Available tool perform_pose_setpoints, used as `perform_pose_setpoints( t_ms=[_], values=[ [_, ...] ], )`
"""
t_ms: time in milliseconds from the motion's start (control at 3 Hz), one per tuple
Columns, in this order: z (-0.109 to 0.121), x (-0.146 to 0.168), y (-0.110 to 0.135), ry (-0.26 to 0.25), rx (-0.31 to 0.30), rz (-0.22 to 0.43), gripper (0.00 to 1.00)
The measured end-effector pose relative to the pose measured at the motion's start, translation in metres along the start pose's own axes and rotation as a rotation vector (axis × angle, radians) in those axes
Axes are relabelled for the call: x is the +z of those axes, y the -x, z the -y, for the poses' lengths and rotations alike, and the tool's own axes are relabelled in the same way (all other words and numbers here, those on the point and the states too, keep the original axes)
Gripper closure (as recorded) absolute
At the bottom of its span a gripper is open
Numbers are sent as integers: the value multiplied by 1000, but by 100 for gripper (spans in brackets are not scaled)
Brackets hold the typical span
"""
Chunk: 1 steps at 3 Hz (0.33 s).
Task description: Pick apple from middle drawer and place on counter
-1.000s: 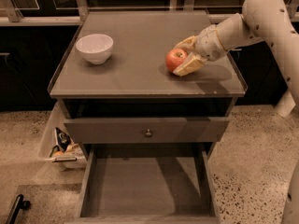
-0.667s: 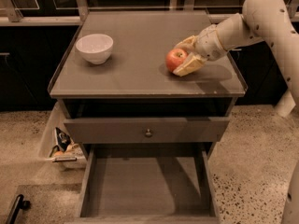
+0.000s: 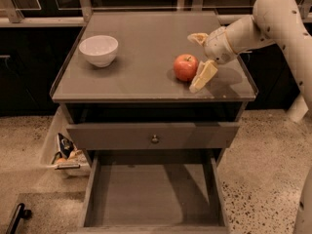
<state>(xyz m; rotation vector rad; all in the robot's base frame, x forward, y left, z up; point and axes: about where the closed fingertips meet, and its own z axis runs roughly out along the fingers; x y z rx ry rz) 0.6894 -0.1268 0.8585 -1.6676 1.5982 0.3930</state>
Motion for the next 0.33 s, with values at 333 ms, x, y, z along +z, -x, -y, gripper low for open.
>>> perform_pose_setpoints(
  t_ms=[333],
  values=[
    [0,0,0,0,0,0,0]
  ],
)
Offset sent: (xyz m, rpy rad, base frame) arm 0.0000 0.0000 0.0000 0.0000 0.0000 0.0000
